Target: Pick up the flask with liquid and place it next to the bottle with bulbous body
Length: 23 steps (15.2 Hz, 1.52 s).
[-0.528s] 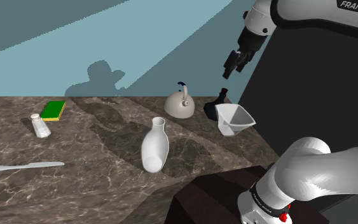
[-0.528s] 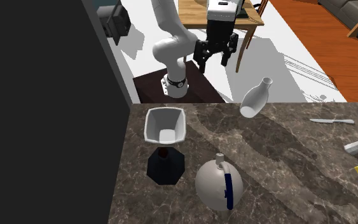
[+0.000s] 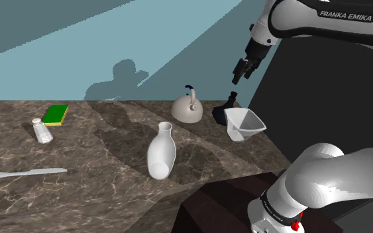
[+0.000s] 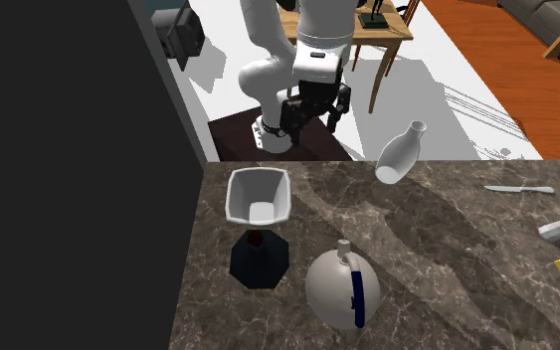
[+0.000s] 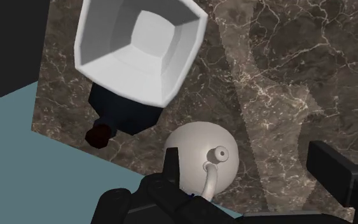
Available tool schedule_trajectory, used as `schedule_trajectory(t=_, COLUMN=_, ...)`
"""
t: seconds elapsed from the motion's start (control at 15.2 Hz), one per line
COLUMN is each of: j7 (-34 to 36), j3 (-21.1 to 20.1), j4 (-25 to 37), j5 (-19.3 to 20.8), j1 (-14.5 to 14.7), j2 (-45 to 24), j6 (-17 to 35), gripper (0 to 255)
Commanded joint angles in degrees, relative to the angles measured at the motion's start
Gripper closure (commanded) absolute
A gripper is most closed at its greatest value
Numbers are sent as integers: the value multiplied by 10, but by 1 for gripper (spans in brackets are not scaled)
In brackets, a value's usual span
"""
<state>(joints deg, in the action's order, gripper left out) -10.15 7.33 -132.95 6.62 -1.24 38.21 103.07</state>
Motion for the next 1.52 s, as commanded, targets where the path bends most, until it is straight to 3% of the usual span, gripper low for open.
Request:
schedule_trajectory(t=0.0, j7=-23, j3=24, j4=1, j5=4, j1=-5, j2=-26, j6=21, gripper=0)
schedule_trajectory(t=0.53, j7=-118, j3=115, j4=37, j5=-6, j1=-14, j2=-157, j6=92, gripper=0)
schedule_trajectory(t=0.99, j7=-219, j3=186, j4=103, j5=-58, j1=-20, j2=-301, j6=136, gripper=0)
schedule_trajectory(t=1.19, j7=-258, j3=204, j4=135, j5=-89, j1=-26, j2=-358, j6=145, gripper=0)
schedule_trajectory(t=1.45, j7=-264, j3=204, j4=116, j5=-96, j1=-27, j2=-371, j6=174, gripper=0)
